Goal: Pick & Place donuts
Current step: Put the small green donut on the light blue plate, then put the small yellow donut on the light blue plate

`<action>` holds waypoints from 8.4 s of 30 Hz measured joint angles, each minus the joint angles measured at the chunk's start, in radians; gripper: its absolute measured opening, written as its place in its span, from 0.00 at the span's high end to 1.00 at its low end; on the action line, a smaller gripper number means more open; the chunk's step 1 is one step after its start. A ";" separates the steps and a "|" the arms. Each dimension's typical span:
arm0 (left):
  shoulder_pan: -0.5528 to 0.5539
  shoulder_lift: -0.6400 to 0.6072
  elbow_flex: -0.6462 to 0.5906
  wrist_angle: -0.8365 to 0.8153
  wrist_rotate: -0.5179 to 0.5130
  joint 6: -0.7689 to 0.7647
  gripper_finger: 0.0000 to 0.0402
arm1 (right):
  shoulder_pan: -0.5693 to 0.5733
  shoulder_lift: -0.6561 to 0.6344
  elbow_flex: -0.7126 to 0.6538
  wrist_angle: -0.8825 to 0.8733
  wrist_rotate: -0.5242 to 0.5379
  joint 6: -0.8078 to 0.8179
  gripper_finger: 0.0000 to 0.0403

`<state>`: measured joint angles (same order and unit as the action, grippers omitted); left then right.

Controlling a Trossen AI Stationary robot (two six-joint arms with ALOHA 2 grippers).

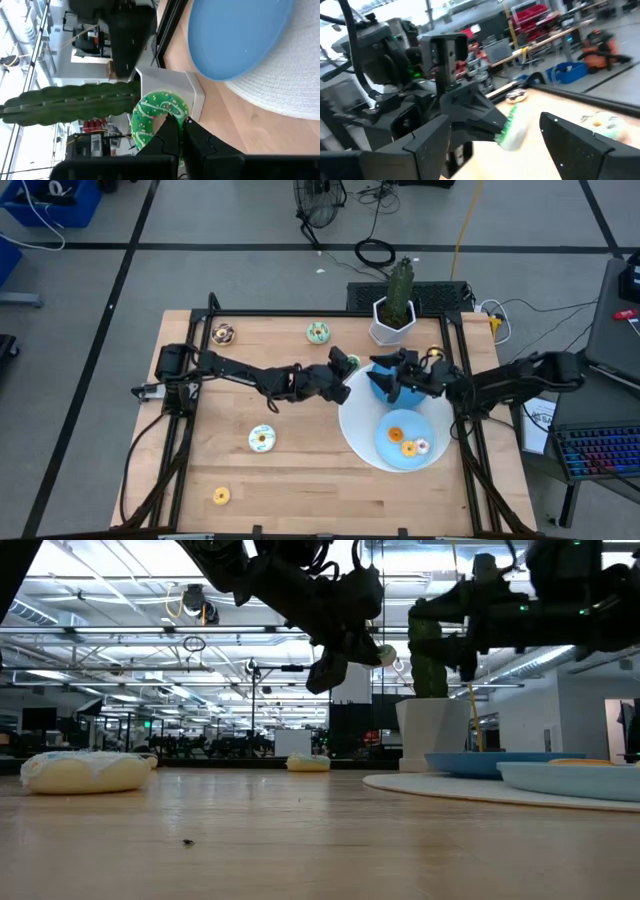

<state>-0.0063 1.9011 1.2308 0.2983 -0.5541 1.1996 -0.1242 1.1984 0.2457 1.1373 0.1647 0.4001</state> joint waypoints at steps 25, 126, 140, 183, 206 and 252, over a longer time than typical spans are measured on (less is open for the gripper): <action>-0.009 0.000 0.001 0.030 -0.064 0.075 0.98 | -0.056 0.188 0.104 -0.004 -0.013 0.007 0.44; -0.100 -0.303 -0.141 -0.206 0.573 -0.831 0.78 | 0.308 -0.746 -0.160 -0.600 0.027 -0.321 0.38; -0.129 -0.674 -0.580 0.082 0.303 -0.975 0.78 | 0.307 -1.035 0.049 -1.193 0.077 -0.449 0.44; -0.345 -0.760 -0.586 -0.414 0.508 -1.386 0.78 | 0.307 -1.150 -0.131 -1.059 0.044 -0.498 0.51; -0.836 -0.225 -0.030 -1.213 0.715 -2.840 0.93 | 0.307 -1.150 -0.131 -1.059 0.043 -0.498 0.51; -1.101 -0.204 -0.259 -1.156 0.443 -2.962 0.43 | 0.306 -1.150 -0.130 -1.059 0.043 -0.498 0.51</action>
<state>-1.1073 1.6970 0.9717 -0.8578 -0.1110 -1.7620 0.1822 0.0483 0.1162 0.0784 0.2077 -0.0978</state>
